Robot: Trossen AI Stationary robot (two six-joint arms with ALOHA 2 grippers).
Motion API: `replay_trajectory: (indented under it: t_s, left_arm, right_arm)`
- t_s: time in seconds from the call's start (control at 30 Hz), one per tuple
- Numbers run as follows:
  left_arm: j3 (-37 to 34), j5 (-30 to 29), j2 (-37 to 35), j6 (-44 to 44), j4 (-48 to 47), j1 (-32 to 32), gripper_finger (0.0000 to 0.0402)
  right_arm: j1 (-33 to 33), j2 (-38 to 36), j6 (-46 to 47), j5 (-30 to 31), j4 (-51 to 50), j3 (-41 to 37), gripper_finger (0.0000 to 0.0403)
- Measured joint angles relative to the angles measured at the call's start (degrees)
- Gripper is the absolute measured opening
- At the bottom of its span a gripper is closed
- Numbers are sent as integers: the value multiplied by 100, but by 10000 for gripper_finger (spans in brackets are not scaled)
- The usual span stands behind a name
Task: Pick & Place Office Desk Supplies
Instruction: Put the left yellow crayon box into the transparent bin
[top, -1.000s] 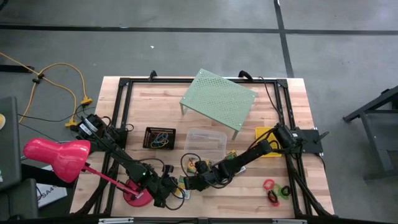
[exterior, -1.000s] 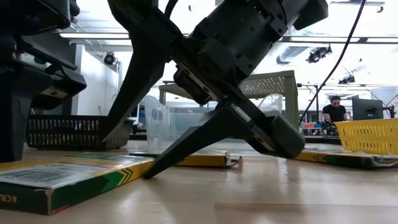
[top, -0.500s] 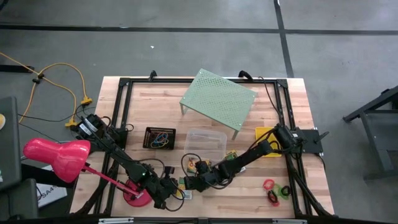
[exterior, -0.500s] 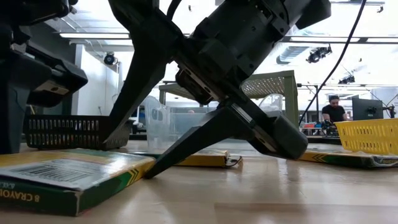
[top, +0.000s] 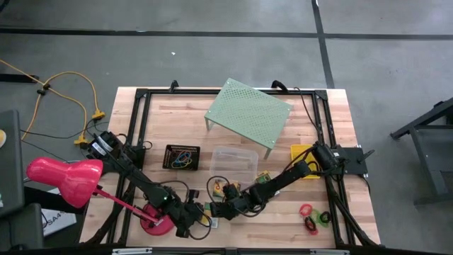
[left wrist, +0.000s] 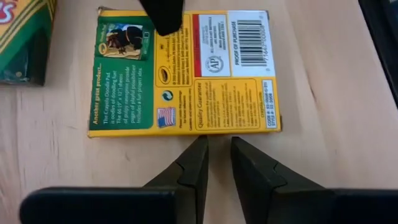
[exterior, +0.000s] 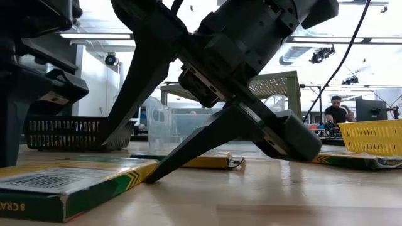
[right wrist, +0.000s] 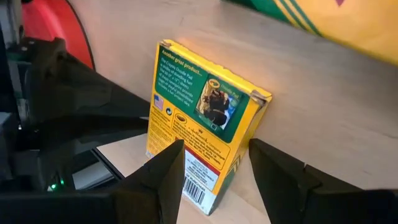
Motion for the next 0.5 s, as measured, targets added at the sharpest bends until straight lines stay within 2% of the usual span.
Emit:
replay_trajectory:
  t_s: [0.17, 0.5]
  left_arm:
    - [5, 156, 145, -112, 2, 84, 63]
    - [-8, 204, 172, -74, 119, 91, 63]
  right_arm:
    - [27, 0, 121, -152, -88, 10, 174]
    - [83, 11, 72, 7, 221, -7, 174]
